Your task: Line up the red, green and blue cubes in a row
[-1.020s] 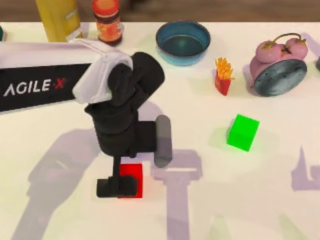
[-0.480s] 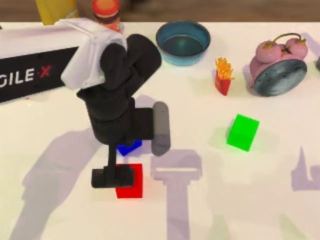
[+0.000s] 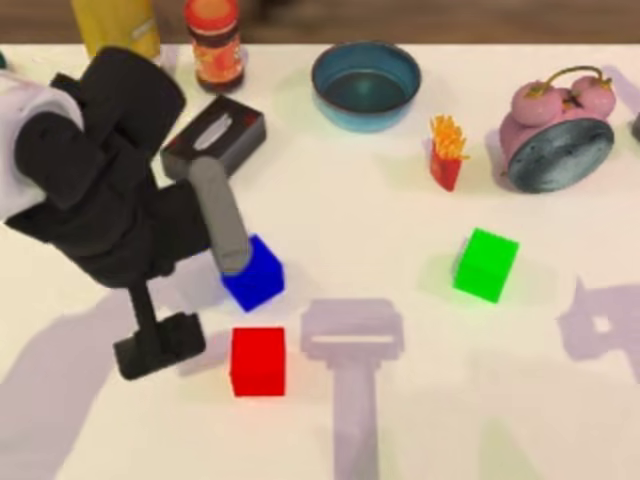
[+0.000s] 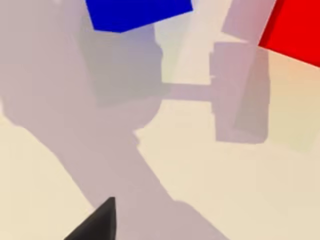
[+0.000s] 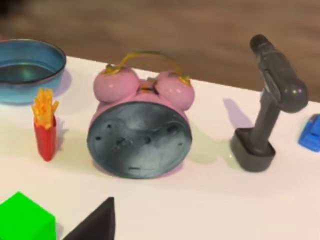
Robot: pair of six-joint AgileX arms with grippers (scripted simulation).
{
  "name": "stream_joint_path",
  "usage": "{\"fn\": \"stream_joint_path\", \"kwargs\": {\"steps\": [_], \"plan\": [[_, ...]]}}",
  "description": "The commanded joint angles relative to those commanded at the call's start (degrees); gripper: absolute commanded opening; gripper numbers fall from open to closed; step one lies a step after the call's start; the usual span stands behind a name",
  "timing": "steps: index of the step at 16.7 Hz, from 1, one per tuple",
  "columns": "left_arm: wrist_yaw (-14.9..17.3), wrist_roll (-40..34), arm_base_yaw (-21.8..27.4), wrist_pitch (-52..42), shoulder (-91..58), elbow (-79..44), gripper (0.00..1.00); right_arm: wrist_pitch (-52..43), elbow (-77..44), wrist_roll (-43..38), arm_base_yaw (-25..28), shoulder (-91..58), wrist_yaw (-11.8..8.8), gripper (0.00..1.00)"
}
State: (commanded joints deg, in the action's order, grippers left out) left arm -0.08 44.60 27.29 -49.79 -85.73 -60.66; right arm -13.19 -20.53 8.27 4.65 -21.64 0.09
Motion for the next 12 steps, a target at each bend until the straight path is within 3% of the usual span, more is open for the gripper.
{"fn": "stream_joint_path", "kwargs": {"steps": [8,12], "plan": [[-0.8,-20.4,-16.5,22.9,44.9,33.2,1.0,-26.9,-37.9,15.6,9.0,-51.7,-0.1,1.0],[-0.8,-30.4,-22.5,33.8,63.5,46.9,1.0,-39.4,-55.4,22.9,13.1,-75.3,-0.2,1.0]]}}
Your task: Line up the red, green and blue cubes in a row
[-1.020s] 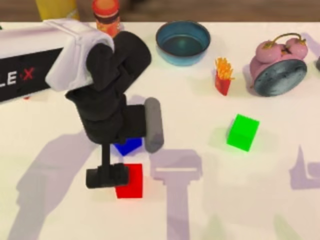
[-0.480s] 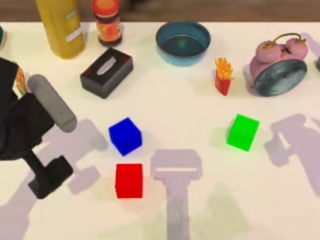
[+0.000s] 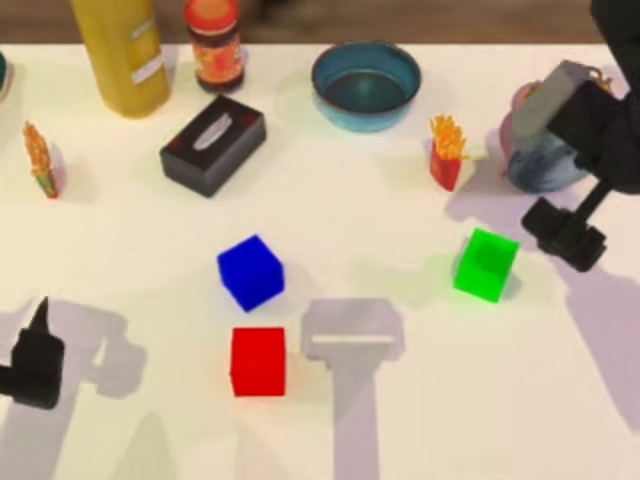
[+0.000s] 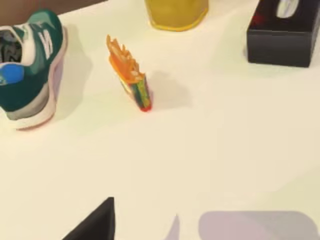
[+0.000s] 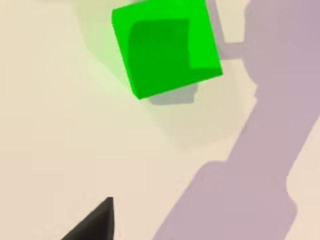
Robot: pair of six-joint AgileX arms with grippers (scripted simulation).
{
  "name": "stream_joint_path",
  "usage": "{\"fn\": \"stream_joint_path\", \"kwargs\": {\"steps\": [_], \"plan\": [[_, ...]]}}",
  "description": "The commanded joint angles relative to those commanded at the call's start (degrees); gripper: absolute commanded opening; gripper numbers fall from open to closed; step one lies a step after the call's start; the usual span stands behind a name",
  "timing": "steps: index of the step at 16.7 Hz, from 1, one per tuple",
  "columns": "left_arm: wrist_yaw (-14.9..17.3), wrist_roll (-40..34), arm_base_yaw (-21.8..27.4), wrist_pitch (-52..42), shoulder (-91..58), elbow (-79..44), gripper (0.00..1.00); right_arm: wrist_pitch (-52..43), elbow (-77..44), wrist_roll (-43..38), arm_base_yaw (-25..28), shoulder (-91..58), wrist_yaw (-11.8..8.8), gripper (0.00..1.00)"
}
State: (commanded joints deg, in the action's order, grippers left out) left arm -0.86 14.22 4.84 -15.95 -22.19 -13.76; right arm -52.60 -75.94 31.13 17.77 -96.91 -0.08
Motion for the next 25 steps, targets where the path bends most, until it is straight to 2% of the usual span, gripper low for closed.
{"fn": "stream_joint_path", "kwargs": {"steps": [7,13,16,22,25], "plan": [[0.7,-12.6,-5.5,14.1,20.0,12.6,1.0,-12.9,-21.7,8.5,4.8,-23.7,0.2,1.0],[0.9,-14.2,-6.0,15.9,22.2,13.8,1.0,-14.2,-24.5,9.5,5.4,-26.7,0.2,1.0],[0.9,-14.2,-6.0,15.9,22.2,13.8,1.0,-13.1,-23.5,9.5,5.2,-26.9,0.2,1.0],[0.9,-14.2,-6.0,15.9,22.2,13.8,1.0,-1.0,-16.0,9.4,5.4,-31.0,0.3,1.0],[0.9,-14.2,-6.0,15.9,22.2,13.8,1.0,1.2,-14.4,9.4,5.4,-32.1,0.3,1.0]]}}
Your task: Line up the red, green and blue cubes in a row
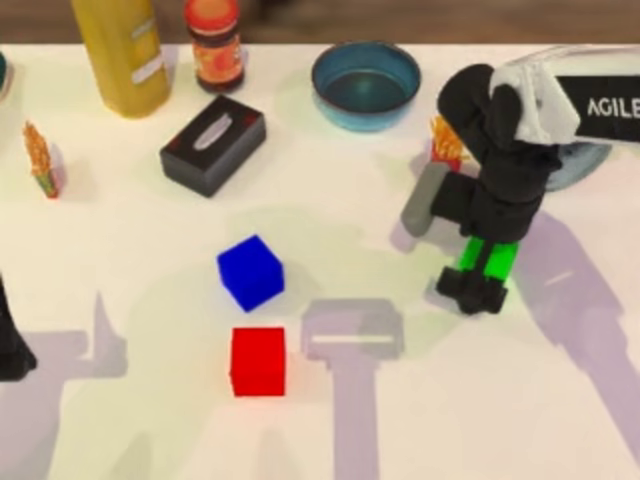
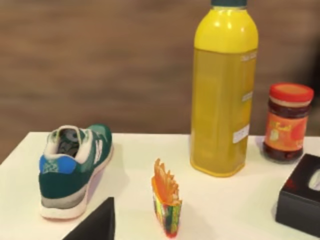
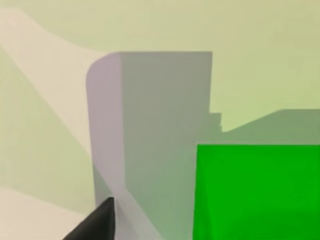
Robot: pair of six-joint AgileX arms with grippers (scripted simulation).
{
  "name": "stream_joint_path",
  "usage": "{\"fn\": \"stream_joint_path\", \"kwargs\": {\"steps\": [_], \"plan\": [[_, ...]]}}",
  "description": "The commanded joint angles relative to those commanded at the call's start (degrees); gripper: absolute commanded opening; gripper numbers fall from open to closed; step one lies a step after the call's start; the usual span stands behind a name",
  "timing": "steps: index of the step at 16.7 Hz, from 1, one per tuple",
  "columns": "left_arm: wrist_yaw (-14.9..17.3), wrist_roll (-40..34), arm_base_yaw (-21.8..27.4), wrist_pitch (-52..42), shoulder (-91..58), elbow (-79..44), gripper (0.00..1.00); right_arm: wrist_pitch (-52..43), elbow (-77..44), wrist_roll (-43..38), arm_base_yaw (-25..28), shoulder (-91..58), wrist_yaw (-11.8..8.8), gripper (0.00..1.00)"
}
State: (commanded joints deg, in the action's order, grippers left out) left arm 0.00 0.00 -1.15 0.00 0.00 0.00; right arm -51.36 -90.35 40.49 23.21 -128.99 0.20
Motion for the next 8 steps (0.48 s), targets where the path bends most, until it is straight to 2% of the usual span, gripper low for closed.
{"fn": "stream_joint_path", "kwargs": {"steps": [3,8], "plan": [[0.0,0.0,0.0,0.0,0.0,0.0,1.0,0.0,0.0,0.0,0.0,0.0,0.0,1.0],[0.0,0.0,0.0,0.0,0.0,0.0,1.0,0.0,0.0,0.0,0.0,0.0,0.0,0.62]]}}
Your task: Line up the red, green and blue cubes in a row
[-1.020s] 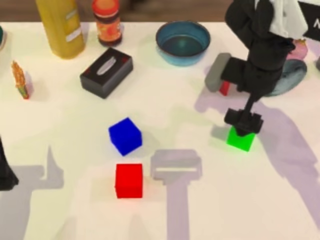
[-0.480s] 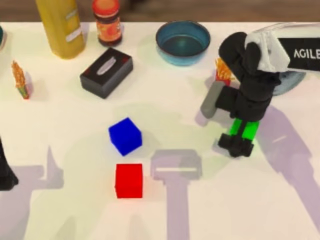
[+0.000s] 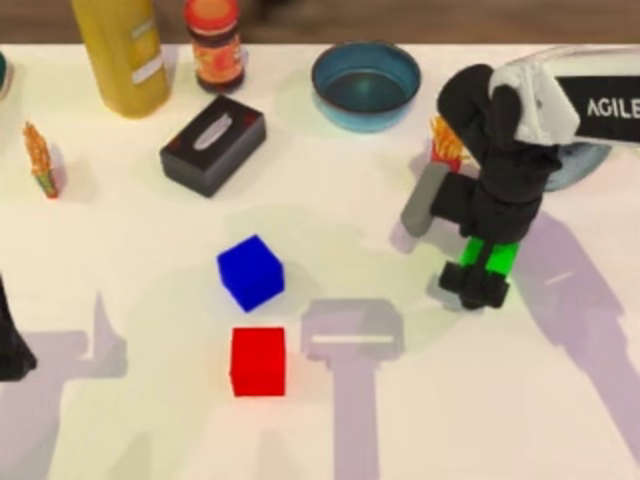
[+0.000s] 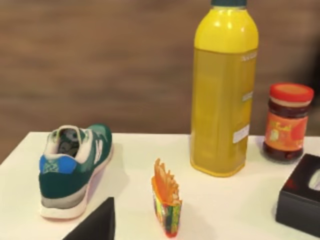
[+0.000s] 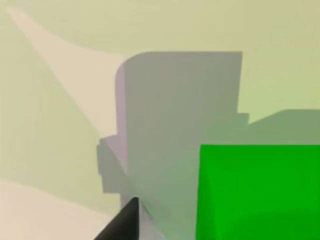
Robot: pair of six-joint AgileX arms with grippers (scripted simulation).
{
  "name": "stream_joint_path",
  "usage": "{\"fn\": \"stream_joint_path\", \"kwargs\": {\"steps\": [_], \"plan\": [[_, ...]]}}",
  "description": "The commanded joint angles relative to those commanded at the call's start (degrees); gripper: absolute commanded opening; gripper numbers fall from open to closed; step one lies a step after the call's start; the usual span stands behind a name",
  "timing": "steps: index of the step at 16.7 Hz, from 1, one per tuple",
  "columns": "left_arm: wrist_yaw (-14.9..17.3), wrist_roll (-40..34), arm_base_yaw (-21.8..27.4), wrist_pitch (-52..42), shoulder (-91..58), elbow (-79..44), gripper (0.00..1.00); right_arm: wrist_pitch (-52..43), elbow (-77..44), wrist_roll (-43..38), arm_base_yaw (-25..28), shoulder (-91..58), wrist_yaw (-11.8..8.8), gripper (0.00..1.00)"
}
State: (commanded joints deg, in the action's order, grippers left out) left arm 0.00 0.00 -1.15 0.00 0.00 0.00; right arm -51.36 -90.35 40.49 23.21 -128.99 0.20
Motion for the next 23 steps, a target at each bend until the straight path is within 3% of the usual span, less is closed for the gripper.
{"fn": "stream_joint_path", "kwargs": {"steps": [8,18,23], "plan": [[0.0,0.0,0.0,0.0,0.0,0.0,1.0,0.0,0.0,0.0,0.0,0.0,0.0,0.02],[0.0,0.0,0.0,0.0,0.0,0.0,1.0,-0.4,-0.1,-0.1,-0.1,0.4,0.0,0.0],[0.0,0.0,0.0,0.0,0.0,0.0,1.0,-9.3,-5.5,-0.1,0.1,3.2,-0.1,0.0]]}}
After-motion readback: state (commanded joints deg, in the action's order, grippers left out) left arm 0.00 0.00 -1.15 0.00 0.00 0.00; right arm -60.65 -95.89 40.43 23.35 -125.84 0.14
